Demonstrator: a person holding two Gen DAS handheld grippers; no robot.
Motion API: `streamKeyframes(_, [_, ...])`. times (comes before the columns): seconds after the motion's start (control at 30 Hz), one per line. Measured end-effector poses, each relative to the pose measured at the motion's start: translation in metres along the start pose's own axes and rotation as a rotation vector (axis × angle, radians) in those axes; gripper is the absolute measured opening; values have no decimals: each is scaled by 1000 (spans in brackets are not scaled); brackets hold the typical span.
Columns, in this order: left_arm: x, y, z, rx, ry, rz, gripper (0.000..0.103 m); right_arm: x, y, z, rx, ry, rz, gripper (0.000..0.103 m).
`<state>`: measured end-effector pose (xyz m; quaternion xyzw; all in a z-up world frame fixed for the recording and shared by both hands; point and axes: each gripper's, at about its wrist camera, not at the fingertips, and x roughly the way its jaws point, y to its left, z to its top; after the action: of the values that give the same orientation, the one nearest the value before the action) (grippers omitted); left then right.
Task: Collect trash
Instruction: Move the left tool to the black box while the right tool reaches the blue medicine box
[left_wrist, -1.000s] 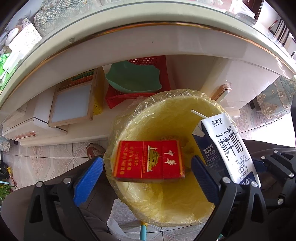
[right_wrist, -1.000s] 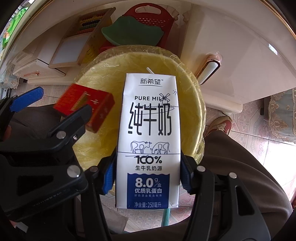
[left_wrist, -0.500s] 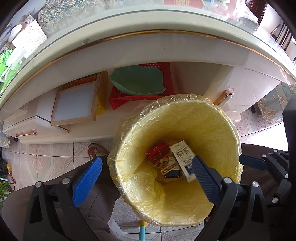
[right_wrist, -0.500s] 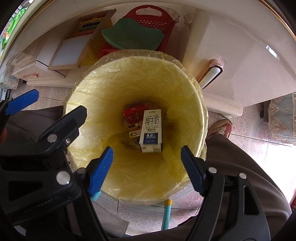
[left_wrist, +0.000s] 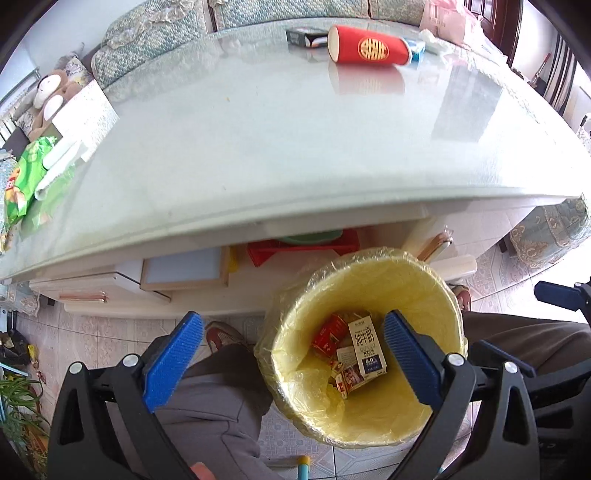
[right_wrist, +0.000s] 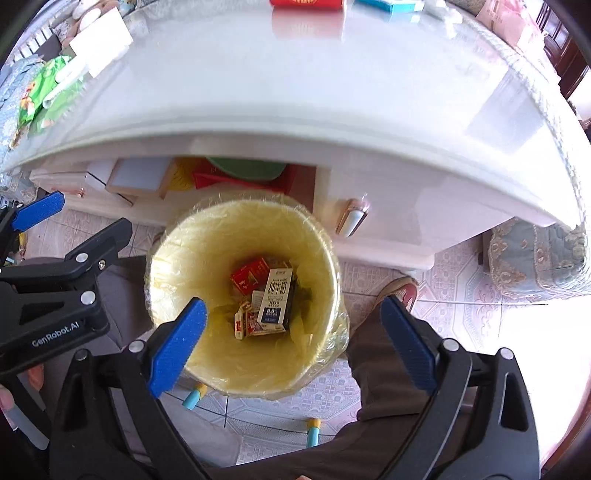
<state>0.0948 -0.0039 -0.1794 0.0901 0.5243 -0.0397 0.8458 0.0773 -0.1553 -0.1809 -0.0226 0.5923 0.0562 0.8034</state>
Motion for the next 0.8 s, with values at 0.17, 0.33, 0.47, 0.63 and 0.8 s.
streamKeyframes(0.17, [-27,9,32,5,-66,2,96,-45,-12,31,-9,-108,-16,97])
streamKeyframes(0.33, [-43,24,74,5,-114,-12,96,-73,-19,73,-12,-178,-29,97])
streamKeyframes(0.47, [-51,39,113,-2,-133,-4,96,-79,-22,101,-22,-199,-36,97])
streamKeyframes(0.63, [-47,50,162,-14,-136,17,96,-83,-41,139,31,-219,-89,97])
streamKeyframes(0.8, [-28,54,217,-58,-116,32,96,-79,-71,185,118,-224,-112,97])
